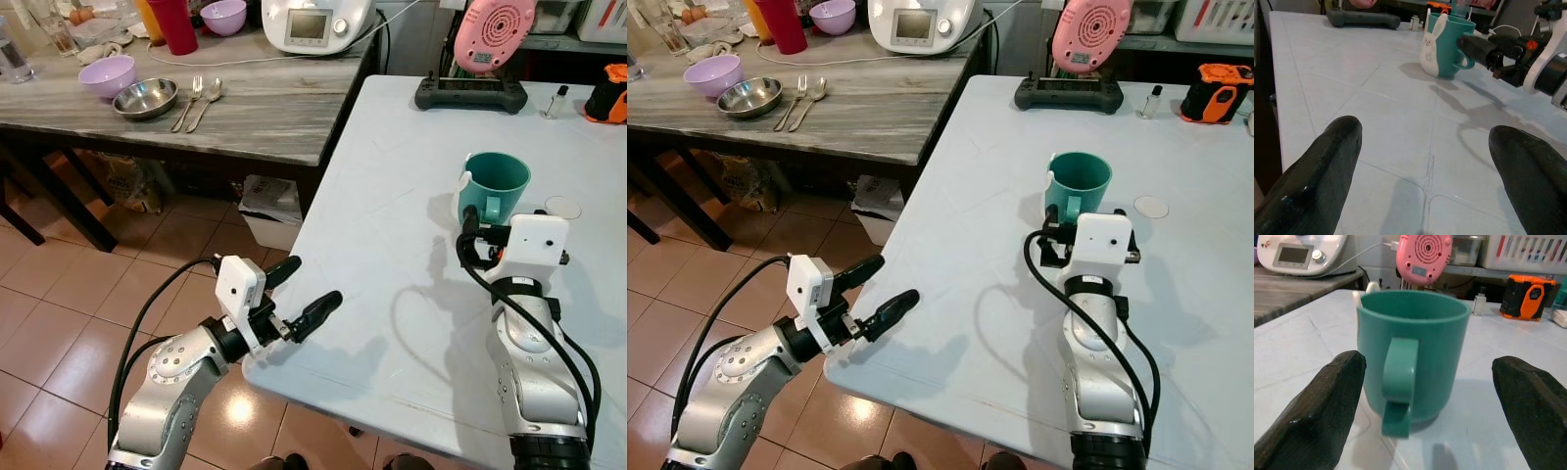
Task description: Setting the table
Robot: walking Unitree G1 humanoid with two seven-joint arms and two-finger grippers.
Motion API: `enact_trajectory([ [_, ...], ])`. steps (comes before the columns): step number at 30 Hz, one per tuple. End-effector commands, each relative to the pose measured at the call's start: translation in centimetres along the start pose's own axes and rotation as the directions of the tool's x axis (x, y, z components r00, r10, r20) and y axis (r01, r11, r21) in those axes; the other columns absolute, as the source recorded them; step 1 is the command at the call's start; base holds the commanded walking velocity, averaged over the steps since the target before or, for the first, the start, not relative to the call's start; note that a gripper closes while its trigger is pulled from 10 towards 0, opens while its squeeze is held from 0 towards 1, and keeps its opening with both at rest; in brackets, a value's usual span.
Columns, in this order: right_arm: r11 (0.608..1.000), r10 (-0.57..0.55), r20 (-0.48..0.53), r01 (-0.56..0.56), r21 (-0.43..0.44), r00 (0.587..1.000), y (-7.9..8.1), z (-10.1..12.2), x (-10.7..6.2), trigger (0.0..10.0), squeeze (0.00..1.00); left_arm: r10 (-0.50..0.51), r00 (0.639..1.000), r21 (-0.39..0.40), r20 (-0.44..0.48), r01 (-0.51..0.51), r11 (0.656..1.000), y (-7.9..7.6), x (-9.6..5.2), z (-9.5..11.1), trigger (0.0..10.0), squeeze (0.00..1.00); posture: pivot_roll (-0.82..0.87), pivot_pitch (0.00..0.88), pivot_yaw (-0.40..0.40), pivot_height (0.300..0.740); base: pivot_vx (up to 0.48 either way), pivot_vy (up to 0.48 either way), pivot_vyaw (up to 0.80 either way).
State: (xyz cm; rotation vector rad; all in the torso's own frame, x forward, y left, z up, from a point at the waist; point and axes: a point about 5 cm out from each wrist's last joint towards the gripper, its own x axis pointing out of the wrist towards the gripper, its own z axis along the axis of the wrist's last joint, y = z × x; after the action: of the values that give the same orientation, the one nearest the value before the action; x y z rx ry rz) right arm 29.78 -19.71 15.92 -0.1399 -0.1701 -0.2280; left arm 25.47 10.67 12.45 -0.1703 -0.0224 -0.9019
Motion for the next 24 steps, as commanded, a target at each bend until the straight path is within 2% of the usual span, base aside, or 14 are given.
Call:
enact_trajectory([
  [1,1.0,0.008,-0.01,-0.008,0.003,1.0,0.3,-0.3,0.1,0.0,0.0,-0.005,1.0,0.01,-0.008,0.005,1.0,0.0,-0.3,0.1,10.0,0.0,-0.2,0.15,0.122,0.74,0.0,0.0,0.0],
  [11,0.999,0.031,-0.012,-0.031,0.007,0.999,0.5,-0.4,0.7,0.0,0.0,-0.005,1.0,0.007,-0.009,0.005,1.0,0.0,-0.2,0.0,10.0,0.0,-0.2,0.15,0.116,0.74,0.0,0.0,0.0],
  [12,0.999,0.041,-0.01,-0.041,-0.005,0.999,0.6,-0.4,0.7,8.2,0.0,-0.004,1.0,0.007,-0.009,0.004,1.0,0.0,-0.2,0.0,10.0,0.0,-0.2,0.15,0.116,0.74,0.0,0.0,0.0],
  [13,0.999,0.042,-0.009,-0.042,-0.006,0.999,0.7,-0.4,0.7,10.0,0.0,-0.003,1.0,0.008,-0.008,0.003,1.0,0.0,-0.2,0.0,10.0,0.0,-0.2,0.149,0.116,0.74,0.0,0.0,0.0],
  [15,0.999,0.044,-0.009,-0.044,-0.001,0.999,0.8,-0.4,0.7,10.0,0.0,-0.002,1.0,0.008,-0.007,0.002,1.0,0.0,-0.1,0.0,10.0,0.0,-0.2,0.149,0.116,0.74,0.0,0.0,0.0],
  [16,0.999,0.049,-0.006,-0.049,0.006,0.999,0.9,-0.4,0.7,5.4,0.0,0.0,1.0,0.008,-0.007,0.0,1.0,0.0,-0.2,0.0,10.0,0.0,-0.2,0.149,0.116,0.74,0.0,0.0,0.0],
  [17,0.999,0.049,-0.006,-0.049,0.006,0.999,0.9,-0.4,0.7,5.4,0.0,0.0,1.0,0.008,-0.007,0.0,1.0,0.0,-0.2,0.0,10.0,0.0,-0.2,0.149,0.116,0.74,0.0,0.0,0.0],
  [18,0.999,0.048,-0.005,-0.048,0.012,0.999,0.9,-0.4,0.7,0.0,0.0,0.001,1.0,0.007,-0.006,-0.001,1.0,0.0,-0.1,0.0,10.0,0.0,-0.2,0.149,0.114,0.74,0.0,0.0,0.0],
  [19,0.999,0.048,-0.005,-0.048,0.013,0.999,1.0,-0.5,0.8,0.0,0.0,0.002,1.0,0.007,-0.007,-0.002,1.0,0.0,-0.1,0.0,10.0,0.0,-0.2,0.149,0.113,0.74,0.0,0.0,0.0],
  [20,0.999,0.052,-0.013,-0.052,0.002,0.999,1.2,-0.6,0.9,0.8,0.0,0.002,1.0,0.007,-0.007,-0.002,1.0,0.0,-0.1,-0.1,10.0,0.0,-0.2,0.149,0.113,0.74,0.0,0.0,0.0],
  [21,0.999,0.053,-0.017,-0.053,-0.001,0.998,1.3,-0.7,0.9,10.0,0.0,0.002,1.0,0.007,-0.007,-0.002,1.0,0.0,-0.1,-0.1,10.0,0.0,-0.2,0.15,0.112,0.74,0.0,0.0,0.0],
  [24,0.998,0.055,-0.01,-0.055,0.007,0.998,1.5,-0.6,0.9,10.0,0.0,0.006,1.0,0.01,-0.005,-0.006,1.0,0.0,-0.1,0.0,10.0,0.0,-0.2,0.15,0.11,0.74,0.0,0.0,0.0],
])
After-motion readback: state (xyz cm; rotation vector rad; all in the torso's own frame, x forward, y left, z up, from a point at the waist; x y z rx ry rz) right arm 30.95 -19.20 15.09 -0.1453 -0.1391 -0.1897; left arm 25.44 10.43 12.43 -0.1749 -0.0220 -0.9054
